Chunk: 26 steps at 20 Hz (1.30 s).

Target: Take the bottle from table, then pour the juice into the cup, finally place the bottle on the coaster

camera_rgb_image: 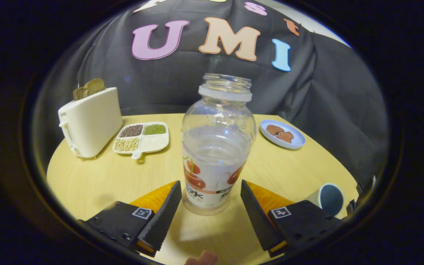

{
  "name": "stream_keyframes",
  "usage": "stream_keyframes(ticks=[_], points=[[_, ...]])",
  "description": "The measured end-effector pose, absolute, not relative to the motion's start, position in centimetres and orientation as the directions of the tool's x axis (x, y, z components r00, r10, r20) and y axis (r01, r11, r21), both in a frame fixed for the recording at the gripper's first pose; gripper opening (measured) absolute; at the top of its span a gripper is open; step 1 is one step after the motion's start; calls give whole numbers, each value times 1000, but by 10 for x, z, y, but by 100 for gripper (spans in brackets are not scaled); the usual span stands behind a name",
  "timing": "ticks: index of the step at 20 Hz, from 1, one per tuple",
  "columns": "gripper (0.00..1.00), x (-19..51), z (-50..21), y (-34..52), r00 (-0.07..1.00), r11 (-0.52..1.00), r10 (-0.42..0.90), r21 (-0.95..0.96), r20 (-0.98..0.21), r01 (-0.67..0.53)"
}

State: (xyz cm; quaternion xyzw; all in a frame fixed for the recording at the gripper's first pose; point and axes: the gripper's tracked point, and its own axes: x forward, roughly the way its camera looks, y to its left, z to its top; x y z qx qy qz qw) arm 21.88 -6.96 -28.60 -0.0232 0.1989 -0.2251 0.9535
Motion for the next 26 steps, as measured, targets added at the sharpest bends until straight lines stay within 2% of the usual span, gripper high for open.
stream_keyframes(ticks=[7, 14, 19, 26], points=[[100, 185, -281, -58, 818, 923, -384, -143, -429, 359], [100, 145, -224, -55, 840, 946, -319, -94, -440, 310], [100, 129, -160, -49, 887, 961, -270, -52, -375, 271], [100, 106, -65, -35, 947, 982, -179, -102, -268, 156]])
